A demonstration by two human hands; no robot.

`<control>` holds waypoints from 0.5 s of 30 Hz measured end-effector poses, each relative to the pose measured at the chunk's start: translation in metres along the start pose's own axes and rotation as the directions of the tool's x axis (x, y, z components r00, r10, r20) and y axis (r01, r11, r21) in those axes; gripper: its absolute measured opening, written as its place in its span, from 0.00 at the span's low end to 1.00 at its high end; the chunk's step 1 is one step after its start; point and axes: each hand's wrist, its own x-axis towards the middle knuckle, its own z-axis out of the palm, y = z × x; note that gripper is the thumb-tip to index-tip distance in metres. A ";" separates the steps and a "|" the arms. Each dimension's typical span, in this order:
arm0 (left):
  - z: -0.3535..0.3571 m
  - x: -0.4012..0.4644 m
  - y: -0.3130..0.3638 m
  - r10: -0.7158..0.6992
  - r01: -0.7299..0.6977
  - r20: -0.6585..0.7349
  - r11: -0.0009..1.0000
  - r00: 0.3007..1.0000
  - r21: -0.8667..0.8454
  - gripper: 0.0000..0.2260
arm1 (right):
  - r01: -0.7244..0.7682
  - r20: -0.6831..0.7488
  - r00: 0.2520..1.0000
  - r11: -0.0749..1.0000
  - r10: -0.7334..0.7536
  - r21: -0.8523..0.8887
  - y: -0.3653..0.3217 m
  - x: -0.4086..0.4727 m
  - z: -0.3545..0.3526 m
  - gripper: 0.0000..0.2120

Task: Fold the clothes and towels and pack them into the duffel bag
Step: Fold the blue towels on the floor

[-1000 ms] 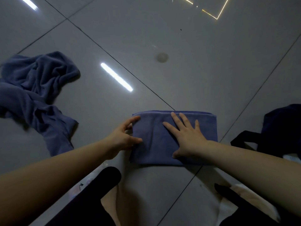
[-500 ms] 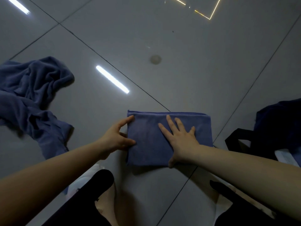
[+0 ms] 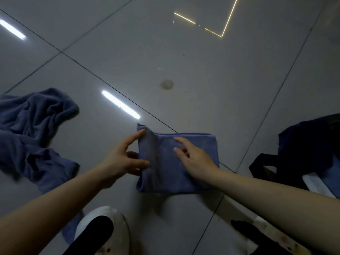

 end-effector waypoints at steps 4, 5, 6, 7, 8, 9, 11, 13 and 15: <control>0.033 0.010 0.014 0.024 -0.024 0.120 1.000 0.992 0.000 0.39 | -0.258 0.235 0.962 0.735 0.137 0.627 -0.006 -0.007 -0.009 0.10; 0.043 0.013 0.016 0.024 -0.026 0.155 1.000 0.988 0.013 0.39 | -0.279 0.263 0.956 0.687 0.131 0.671 -0.003 -0.010 -0.012 0.09; 0.052 0.015 0.018 0.023 -0.029 0.193 0.999 0.981 0.028 0.40 | -0.280 0.272 0.955 0.662 0.119 0.695 0.000 -0.012 -0.016 0.09; 0.061 0.016 0.019 0.021 -0.030 0.228 0.999 0.973 0.039 0.41 | -0.265 0.263 0.959 0.662 0.106 0.701 0.006 -0.013 -0.018 0.08; 0.069 0.017 0.020 0.024 -0.035 0.256 0.999 0.966 0.038 0.41 | -0.244 0.242 0.965 0.673 0.098 0.698 0.012 -0.014 -0.020 0.07; 0.075 0.019 0.020 0.039 -0.050 0.277 0.998 0.960 0.031 0.41 | -0.227 0.212 0.971 0.687 0.108 0.690 0.019 -0.014 -0.021 0.05; 0.084 0.021 0.020 0.083 -0.098 0.294 0.994 0.952 0.039 0.40 | -0.227 0.151 0.974 0.708 0.170 0.669 0.031 -0.015 -0.021 0.03; 0.086 0.025 0.018 0.103 -0.129 0.247 0.987 0.964 0.092 0.36 | -0.241 0.093 0.968 0.771 0.231 0.590 0.043 -0.013 -0.022 0.04; 0.084 0.030 0.015 0.135 -0.162 0.135 0.962 0.982 0.218 0.29 | -0.247 0.059 0.966 0.840 0.250 0.483 0.051 -0.013 -0.029 0.05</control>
